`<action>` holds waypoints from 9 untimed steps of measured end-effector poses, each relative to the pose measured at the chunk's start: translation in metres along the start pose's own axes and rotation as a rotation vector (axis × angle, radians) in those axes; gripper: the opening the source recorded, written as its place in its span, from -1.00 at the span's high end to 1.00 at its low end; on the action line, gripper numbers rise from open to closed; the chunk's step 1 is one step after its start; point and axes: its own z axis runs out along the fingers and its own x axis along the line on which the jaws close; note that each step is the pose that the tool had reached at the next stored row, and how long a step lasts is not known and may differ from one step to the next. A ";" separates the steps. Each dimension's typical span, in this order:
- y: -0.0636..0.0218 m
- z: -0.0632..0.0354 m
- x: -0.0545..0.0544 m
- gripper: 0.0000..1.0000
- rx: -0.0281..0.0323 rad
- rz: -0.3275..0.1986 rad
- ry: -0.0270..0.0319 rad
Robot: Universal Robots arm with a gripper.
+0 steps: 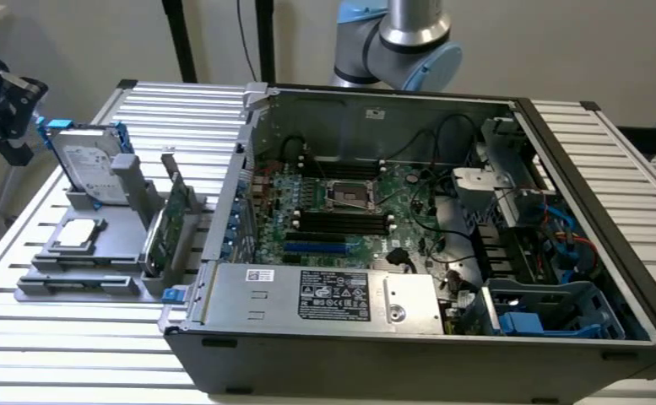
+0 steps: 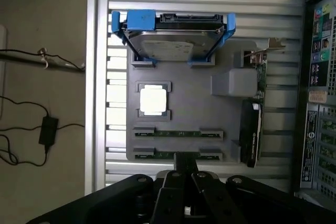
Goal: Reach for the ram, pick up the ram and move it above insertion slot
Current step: 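Reach for the ram, then pick up the ram and move it above insertion slot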
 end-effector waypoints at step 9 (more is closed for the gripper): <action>-0.0035 -0.0002 0.002 0.79 0.0002 -0.004 0.0002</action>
